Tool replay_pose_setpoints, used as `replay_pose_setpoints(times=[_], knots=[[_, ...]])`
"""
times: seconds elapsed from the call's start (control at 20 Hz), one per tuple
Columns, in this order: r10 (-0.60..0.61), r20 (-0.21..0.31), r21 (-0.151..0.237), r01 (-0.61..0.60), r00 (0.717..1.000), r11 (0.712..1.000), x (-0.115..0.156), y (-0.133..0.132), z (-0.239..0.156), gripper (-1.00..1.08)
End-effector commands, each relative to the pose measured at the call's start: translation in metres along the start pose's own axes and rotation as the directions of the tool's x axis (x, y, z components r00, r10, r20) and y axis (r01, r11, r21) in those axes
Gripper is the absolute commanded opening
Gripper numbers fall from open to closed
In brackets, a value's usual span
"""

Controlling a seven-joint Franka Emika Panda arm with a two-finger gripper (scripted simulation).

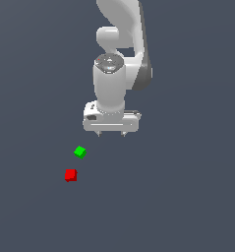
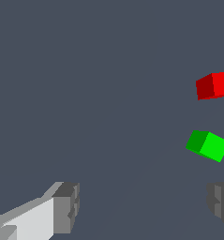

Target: Stack the red cube on top of the green cube.

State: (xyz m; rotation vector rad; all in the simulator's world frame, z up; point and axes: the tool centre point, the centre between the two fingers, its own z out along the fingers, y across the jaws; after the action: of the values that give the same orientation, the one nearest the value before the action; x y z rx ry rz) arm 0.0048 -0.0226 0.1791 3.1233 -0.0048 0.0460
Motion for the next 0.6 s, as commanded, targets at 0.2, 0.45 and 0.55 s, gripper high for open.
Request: replay_pose_setpoints(times=[0.2, 0.45, 0.55], knots=[[-0.002, 0.001, 0.000, 0.002, 1.000, 1.000, 0.002, 0.004, 0.003, 1.00], [-0.011, 0.003, 0.002, 0.011, 1.000, 1.000, 0.011, 0.021, 0.013, 1.00], [-0.015, 0.004, 0.003, 0.015, 1.000, 1.000, 0.016, 0.030, 0.019, 1.00]])
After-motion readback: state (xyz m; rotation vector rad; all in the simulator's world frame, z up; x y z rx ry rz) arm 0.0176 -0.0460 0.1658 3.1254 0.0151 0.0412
